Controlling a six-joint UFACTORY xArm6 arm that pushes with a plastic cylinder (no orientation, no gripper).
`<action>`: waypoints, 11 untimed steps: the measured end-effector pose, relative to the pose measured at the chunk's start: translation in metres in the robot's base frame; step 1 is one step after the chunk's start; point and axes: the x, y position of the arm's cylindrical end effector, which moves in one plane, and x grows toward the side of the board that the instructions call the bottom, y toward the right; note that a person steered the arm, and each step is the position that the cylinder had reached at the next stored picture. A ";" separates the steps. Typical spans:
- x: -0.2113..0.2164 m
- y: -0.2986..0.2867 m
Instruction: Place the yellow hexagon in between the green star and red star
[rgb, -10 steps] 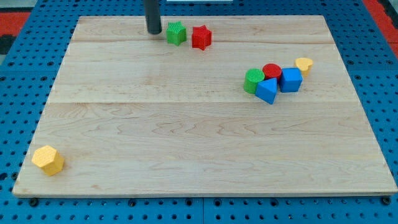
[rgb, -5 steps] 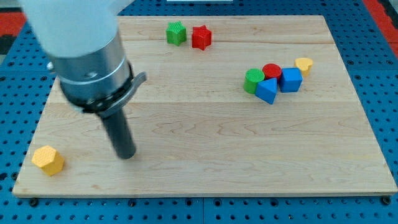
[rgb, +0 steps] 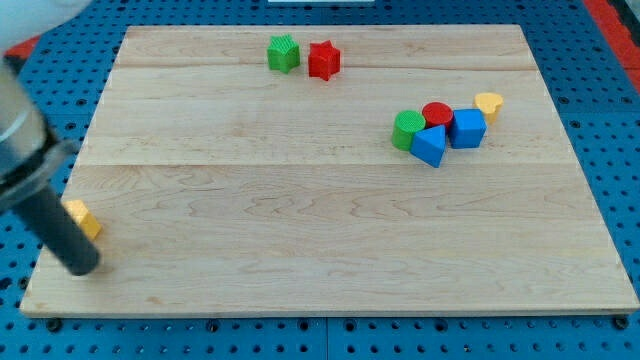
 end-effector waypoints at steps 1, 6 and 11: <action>-0.020 -0.046; -0.124 0.096; -0.248 0.202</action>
